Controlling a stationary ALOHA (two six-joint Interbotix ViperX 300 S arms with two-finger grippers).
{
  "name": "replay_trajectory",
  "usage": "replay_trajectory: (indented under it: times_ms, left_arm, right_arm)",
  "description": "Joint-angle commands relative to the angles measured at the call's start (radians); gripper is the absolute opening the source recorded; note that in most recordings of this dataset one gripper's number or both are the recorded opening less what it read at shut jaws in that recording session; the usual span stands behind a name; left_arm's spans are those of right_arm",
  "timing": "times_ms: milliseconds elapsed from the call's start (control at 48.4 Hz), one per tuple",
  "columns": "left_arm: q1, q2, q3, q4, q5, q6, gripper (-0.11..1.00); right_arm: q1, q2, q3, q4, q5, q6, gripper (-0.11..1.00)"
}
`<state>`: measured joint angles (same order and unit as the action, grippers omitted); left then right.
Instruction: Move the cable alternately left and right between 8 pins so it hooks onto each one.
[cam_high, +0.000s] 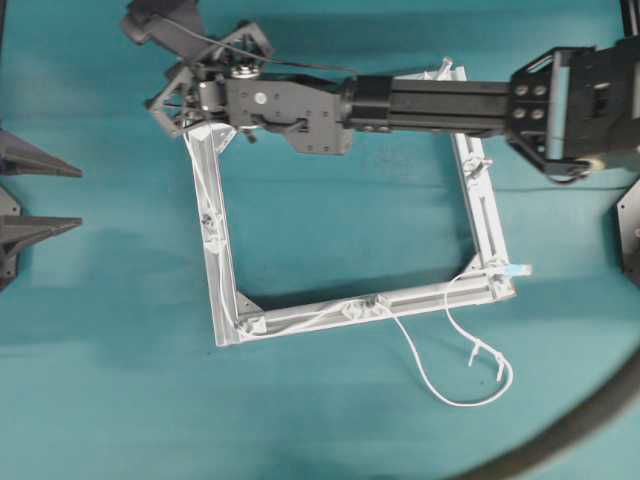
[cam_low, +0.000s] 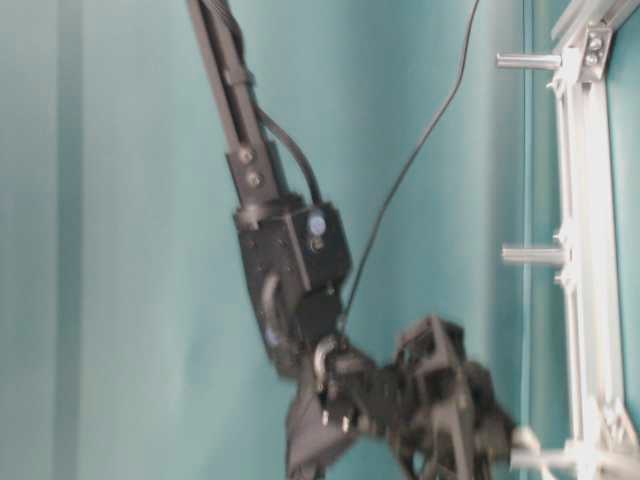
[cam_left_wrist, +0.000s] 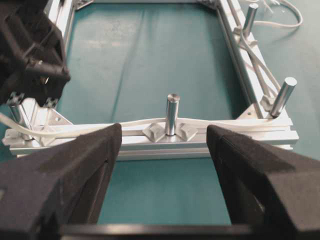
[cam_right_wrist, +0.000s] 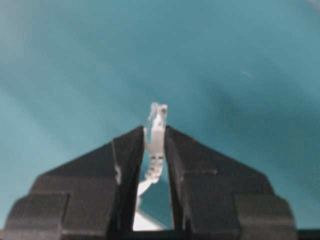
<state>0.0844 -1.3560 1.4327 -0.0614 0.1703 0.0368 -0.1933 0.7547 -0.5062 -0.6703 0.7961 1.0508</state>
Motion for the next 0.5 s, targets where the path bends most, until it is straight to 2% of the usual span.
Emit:
replay_trajectory:
  times_ms: [0,289,413,475]
  left_arm:
    - [0.005,0.008,-0.014,0.005,-0.005,0.002,0.73]
    - [0.005,0.008,-0.014,0.005,-0.005,0.002,0.73]
    - [0.005,0.008,-0.012,0.005,-0.003,0.002,0.73]
    - [0.003,0.008,-0.014,0.003,-0.005,0.002,0.73]
  right_arm:
    - [0.008,-0.100,0.058,-0.023,-0.038,0.031,0.16]
    - [0.046,-0.150,0.138,-0.035,-0.058,0.066,0.16]
    - [0.071,-0.184,0.209,-0.040,-0.064,0.100,0.16]
    - [0.081,-0.212,0.265,-0.054,-0.067,0.138,0.16]
